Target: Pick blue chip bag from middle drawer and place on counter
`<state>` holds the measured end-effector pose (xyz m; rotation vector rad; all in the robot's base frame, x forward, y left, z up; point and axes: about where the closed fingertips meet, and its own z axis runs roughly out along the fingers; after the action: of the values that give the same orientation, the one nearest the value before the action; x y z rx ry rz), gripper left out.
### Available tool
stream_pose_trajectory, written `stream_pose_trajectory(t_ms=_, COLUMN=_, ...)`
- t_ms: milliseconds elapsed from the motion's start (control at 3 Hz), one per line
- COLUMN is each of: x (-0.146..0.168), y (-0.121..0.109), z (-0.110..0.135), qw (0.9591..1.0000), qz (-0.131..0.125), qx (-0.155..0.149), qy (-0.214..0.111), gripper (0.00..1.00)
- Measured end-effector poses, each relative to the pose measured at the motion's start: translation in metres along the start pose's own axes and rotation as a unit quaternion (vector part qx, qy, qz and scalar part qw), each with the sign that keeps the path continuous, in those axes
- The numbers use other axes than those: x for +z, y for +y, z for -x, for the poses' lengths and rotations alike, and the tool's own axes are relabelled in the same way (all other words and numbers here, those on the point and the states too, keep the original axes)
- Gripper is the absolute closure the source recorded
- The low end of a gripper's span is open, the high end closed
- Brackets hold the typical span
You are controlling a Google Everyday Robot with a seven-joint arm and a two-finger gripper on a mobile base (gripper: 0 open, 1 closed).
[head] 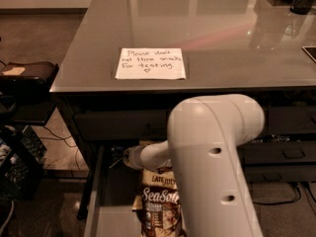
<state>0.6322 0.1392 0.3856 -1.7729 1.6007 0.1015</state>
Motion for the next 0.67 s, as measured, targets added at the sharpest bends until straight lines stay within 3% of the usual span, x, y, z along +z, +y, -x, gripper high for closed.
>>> stream_pose_trajectory(t_ms=333, x=-0.018, y=-0.004, z=0.020, qw=0.9995, qz=-0.010, qx=0.011, qy=-0.027, gripper=1.00)
stream_pose_trajectory(t_ms=667, x=-0.039, y=-0.003, z=0.046, qw=0.9984, qz=-0.002, qx=0.021, qy=-0.053, gripper=1.00)
